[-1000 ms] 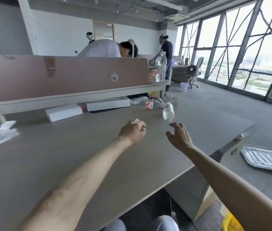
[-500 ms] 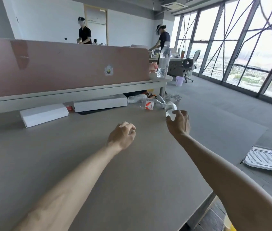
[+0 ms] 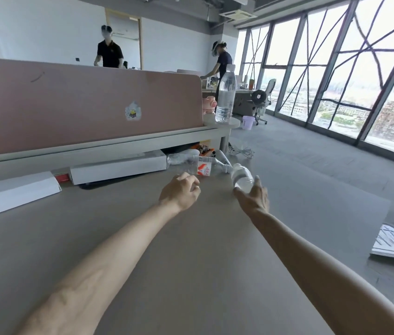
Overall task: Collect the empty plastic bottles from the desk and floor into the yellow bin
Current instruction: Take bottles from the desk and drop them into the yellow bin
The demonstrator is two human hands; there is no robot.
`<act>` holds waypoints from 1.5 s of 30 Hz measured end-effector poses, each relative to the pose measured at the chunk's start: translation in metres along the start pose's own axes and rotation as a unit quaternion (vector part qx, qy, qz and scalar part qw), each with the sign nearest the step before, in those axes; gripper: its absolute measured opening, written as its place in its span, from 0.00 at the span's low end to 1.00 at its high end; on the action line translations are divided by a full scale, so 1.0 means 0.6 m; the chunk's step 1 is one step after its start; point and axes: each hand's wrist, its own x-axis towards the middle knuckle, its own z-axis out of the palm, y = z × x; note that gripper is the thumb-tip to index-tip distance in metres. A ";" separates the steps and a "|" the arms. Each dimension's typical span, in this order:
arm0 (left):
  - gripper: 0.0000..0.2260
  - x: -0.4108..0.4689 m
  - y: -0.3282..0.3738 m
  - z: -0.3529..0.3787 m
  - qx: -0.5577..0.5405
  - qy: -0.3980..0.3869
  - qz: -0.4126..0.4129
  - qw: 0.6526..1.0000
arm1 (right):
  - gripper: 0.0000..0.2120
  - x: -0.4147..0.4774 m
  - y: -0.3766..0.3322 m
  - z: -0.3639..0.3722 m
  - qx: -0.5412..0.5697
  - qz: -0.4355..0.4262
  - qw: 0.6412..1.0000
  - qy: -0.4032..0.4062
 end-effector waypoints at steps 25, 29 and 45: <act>0.31 0.114 0.079 0.027 -0.026 -0.054 -0.123 0.991 | 0.37 -0.105 0.081 -0.125 0.316 -0.041 0.947 0.034; 0.24 0.026 0.191 0.017 -0.340 -0.047 -0.130 0.930 | 0.39 -0.148 0.093 -0.186 0.312 -0.047 0.947 0.058; 0.28 -0.335 0.703 0.261 -0.472 -0.293 -0.097 0.826 | 0.30 -0.430 0.445 -0.533 0.245 0.096 0.925 0.274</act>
